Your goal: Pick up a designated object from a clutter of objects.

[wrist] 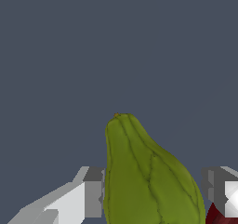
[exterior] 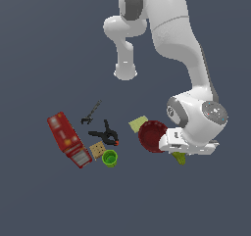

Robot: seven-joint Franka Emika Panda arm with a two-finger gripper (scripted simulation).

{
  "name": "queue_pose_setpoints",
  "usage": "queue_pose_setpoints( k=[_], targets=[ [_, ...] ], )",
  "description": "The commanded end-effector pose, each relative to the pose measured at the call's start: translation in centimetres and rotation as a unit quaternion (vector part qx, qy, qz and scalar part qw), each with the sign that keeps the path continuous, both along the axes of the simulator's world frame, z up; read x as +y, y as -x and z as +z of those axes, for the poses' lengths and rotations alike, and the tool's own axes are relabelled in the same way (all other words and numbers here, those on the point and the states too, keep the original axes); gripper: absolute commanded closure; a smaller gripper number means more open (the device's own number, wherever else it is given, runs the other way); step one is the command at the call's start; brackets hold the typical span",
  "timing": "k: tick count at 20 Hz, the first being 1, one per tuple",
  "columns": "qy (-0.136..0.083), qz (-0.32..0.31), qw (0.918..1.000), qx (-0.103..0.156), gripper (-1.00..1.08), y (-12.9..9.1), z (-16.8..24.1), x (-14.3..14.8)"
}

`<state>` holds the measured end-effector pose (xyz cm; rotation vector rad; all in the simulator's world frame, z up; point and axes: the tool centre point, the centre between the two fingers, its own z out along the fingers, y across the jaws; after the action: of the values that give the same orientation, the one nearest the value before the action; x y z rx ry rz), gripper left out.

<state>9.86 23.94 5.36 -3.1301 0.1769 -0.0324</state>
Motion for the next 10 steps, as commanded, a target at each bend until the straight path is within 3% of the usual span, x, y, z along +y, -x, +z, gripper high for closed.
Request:
queue_pose_setpoints(
  k=[1,9,10],
  targets=[
    [0.003,0.001,0.9999,0.01,1.08,0.7,-1.3,0.0],
    [0.003,0.001,0.9999,0.01,1.08,0.7,-1.3,0.0],
    [0.0,0.0,1.0,0.0,1.08,0.0,0.0,0.1]
  ],
)
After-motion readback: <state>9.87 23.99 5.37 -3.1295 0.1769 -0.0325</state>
